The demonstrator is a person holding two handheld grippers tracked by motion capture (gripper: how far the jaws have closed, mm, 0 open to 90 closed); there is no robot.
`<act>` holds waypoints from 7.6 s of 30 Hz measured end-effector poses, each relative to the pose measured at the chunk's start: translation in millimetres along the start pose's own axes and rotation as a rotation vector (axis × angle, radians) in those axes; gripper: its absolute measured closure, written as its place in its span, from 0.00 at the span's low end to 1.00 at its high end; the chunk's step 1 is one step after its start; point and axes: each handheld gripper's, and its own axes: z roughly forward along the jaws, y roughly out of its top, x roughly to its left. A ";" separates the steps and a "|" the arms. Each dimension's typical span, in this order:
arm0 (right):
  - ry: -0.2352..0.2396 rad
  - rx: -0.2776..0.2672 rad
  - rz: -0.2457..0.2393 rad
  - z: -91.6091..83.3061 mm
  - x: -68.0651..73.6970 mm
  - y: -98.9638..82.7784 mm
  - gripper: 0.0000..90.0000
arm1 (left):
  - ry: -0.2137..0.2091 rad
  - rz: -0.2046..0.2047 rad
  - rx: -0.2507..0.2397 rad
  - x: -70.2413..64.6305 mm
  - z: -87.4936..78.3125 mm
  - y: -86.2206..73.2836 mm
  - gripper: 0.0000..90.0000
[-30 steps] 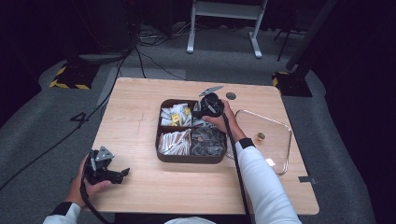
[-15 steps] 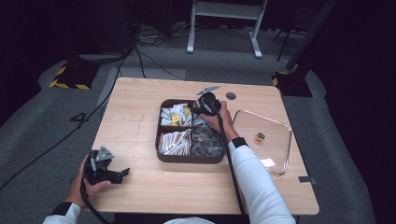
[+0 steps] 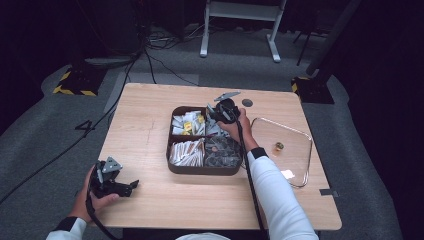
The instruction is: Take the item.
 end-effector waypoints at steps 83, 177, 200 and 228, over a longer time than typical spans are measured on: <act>0.325 -0.152 -0.271 -160.9 77.0 -98.1 1.00 | 0.001 -0.001 0.000 0.0 0.0 0.0 0.00; -0.027 -0.050 -0.093 -166.1 -12.9 -150.6 0.32 | 0.001 -0.001 0.000 0.0 0.0 0.0 0.00; -0.213 0.035 0.039 -140.0 -81.6 -191.6 0.32 | 0.000 0.002 0.000 0.3 0.0 0.1 0.00; -0.163 -0.006 0.133 -132.9 -96.7 -201.5 0.67 | -0.001 -0.002 0.000 0.4 0.3 0.4 0.00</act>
